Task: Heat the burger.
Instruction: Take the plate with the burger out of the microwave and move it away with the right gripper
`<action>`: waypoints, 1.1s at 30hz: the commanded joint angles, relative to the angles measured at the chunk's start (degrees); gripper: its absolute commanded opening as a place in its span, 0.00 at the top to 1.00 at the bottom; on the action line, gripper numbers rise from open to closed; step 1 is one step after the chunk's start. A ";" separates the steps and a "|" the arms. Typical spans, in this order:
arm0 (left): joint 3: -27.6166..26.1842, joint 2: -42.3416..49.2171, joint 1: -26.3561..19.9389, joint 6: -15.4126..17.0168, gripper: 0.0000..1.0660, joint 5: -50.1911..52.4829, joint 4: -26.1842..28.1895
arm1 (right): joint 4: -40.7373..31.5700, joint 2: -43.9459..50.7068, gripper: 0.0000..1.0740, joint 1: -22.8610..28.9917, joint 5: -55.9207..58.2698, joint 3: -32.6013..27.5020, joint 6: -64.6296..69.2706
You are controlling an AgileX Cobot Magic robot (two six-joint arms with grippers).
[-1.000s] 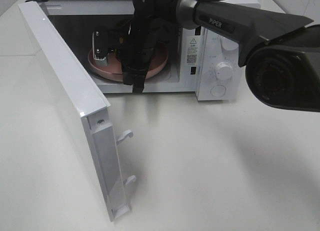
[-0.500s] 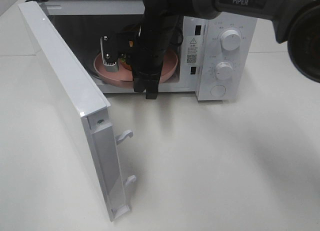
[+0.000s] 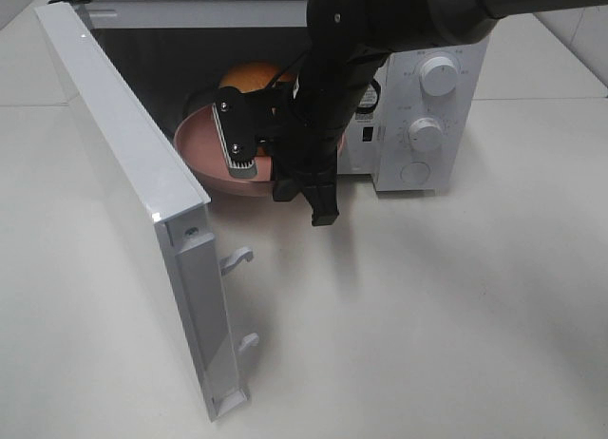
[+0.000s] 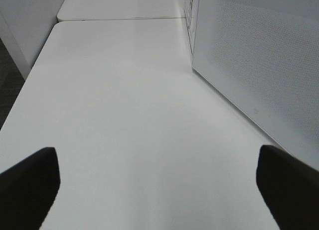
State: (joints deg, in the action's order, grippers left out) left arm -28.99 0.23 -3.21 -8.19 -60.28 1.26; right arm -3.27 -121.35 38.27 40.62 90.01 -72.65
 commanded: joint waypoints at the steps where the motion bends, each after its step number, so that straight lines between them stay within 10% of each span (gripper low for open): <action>1: 0.06 0.97 -0.06 0.17 0.04 0.40 0.46 | 2.41 2.86 1.00 -0.74 -1.26 -2.81 0.97; 33: 0.06 0.97 -0.06 0.17 0.04 0.40 0.46 | 6.13 25.04 1.00 -0.74 -13.06 -23.49 2.92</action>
State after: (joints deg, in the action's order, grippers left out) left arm -28.99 0.23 -3.21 -8.19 -60.28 1.26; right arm 0.00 -97.92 39.02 32.26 66.18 -72.99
